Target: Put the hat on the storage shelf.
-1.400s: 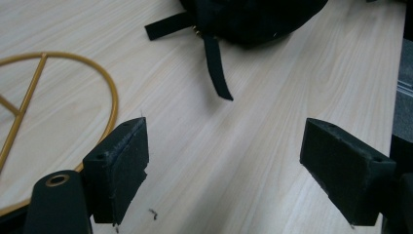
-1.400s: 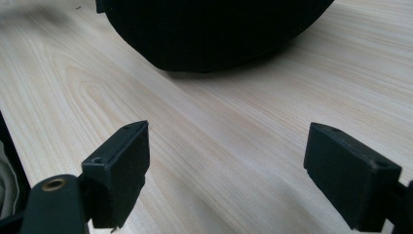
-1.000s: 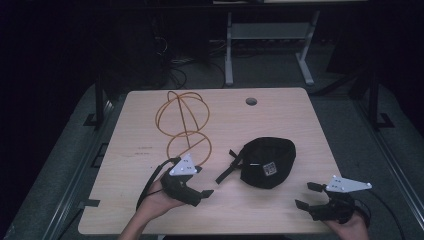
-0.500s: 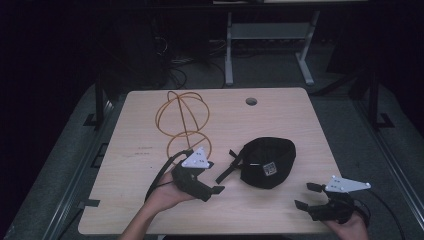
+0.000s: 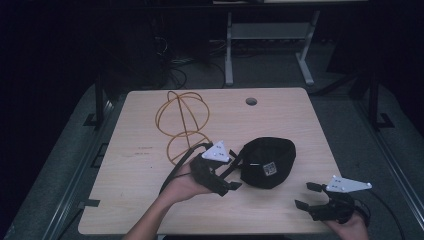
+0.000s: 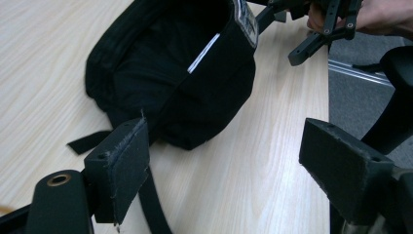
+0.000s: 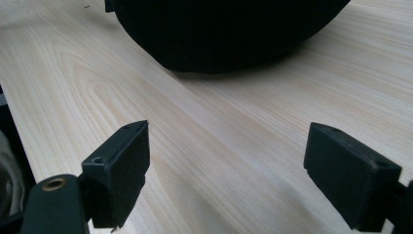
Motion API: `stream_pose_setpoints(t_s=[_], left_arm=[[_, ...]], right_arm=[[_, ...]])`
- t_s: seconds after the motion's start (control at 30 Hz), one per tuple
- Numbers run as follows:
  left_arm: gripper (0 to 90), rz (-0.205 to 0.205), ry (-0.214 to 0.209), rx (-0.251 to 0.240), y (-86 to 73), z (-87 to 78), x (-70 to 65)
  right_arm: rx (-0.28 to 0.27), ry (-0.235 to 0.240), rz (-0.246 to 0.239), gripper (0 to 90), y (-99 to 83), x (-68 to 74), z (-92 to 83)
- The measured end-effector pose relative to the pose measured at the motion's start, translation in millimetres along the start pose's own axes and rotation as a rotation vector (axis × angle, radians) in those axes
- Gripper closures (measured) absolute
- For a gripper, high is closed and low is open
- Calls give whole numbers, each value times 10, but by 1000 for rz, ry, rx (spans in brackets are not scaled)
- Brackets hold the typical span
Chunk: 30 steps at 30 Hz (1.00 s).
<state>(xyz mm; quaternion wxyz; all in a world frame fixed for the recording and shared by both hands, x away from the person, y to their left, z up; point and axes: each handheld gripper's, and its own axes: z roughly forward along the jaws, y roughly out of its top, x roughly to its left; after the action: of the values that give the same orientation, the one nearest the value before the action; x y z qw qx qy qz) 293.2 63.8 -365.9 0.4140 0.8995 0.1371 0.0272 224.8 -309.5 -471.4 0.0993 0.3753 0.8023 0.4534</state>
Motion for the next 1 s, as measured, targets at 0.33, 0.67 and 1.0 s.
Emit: stream_pose_setpoints(t_s=[0.33, 0.67, 1.0], left_arm=[[218, 49, -26, 13, 301, 197, -23], [273, 73, -50, 57, 467, 389, 34], [349, 80, -85, 109, 534, 590, 59]], right_arm=[[-15, 4, 5, 169, -2, -13, -23], [-5, 13, -5, 170, 9, -11, 0], [-40, 8, 13, 170, 6, -41, -43]])
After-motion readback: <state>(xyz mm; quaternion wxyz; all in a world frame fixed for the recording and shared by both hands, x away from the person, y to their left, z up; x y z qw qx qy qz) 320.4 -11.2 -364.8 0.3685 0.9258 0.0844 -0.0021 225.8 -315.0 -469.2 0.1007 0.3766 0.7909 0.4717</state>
